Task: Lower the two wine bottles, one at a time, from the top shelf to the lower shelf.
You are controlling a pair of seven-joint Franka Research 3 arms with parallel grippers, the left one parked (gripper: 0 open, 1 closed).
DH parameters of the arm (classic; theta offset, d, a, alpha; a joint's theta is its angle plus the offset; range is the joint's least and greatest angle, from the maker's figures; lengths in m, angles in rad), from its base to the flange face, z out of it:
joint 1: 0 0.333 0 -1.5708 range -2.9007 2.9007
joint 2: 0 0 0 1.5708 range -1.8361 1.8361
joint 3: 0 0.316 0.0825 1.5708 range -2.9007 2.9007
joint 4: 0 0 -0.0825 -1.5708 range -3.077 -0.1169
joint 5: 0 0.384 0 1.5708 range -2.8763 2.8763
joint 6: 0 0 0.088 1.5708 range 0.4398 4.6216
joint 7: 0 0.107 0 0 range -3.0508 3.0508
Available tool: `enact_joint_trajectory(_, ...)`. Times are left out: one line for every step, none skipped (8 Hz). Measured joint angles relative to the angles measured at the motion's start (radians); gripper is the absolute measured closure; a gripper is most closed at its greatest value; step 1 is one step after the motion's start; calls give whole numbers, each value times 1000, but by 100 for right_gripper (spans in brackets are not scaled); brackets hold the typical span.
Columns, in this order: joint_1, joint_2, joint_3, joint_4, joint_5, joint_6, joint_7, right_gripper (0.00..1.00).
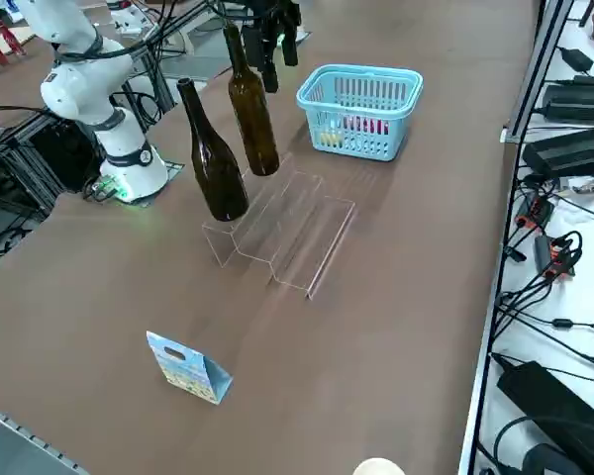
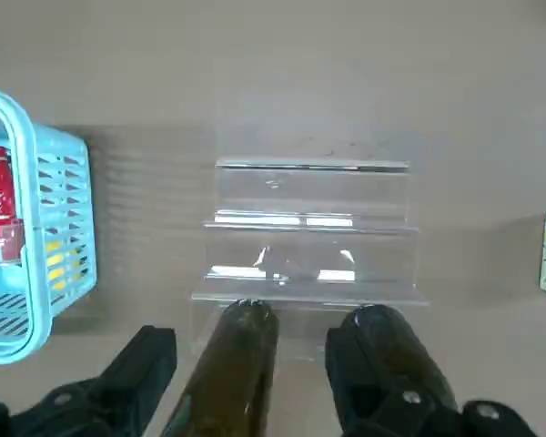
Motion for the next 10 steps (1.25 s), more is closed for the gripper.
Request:
enact_joint_trajectory(0,-11,24,0,-1,-25,4,0)
enact_joint_trajectory(1,-24,45,0,-3,-52,14,0)
enact_joint_trajectory(2,-35,55,0,-7,-82,16,0)
enact_joint_trajectory(2,-47,61,-2,-16,-106,16,0)
enact_joint_trajectory(2,-61,70,-6,-24,-124,16,1)
enact_joint_trajectory(2,-76,81,-9,-27,-148,16,3)
enact_joint_trajectory(2,-92,87,-14,-28,-170,17,4)
enact_joint_trajectory(2,-111,91,-24,-38,-184,17,8)
enact_joint_trajectory(2,-132,97,-42,-54,-188,17,14)
enact_joint_trajectory(2,-151,109,-65,-67,-189,17,15)
